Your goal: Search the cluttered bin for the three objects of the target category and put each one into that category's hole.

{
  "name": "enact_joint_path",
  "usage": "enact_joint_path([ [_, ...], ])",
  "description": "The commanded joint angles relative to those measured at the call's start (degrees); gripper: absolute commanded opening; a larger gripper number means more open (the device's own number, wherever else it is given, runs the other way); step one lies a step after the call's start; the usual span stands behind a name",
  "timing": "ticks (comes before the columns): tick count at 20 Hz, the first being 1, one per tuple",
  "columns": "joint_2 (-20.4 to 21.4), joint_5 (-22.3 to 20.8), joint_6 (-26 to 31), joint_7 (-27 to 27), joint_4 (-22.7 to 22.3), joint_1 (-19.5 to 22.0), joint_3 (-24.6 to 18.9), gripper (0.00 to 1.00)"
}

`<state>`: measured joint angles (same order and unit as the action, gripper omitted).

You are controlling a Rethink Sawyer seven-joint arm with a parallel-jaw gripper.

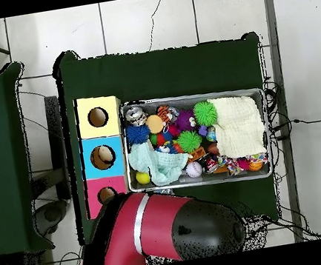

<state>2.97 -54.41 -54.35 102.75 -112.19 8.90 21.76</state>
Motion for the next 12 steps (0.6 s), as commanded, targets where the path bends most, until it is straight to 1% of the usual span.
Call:
enact_joint_path([
  [1,-6.14,6.82,10.39,8.56,1.38,1.18,-3.69,1.0],
  [2,-5.47,6.27,11.18,9.16,1.08,1.31,-4.01,1.0],
  [5,-2.54,1.82,14.91,11.46,0.88,2.4,-5.22,1.0],
  [6,-0.73,-0.78,17.5,13.12,0.65,3.06,-6.19,1.0],
  [8,3.0,-4.64,21.49,15.49,-0.4,3.89,-7.62,1.0],
  [10,6.45,-8.92,25.58,18.01,-1.63,5.57,-9.67,1.0],
  [12,9.18,-11.73,28.71,19.28,-3.3,7.56,-11.6,1.0],
])
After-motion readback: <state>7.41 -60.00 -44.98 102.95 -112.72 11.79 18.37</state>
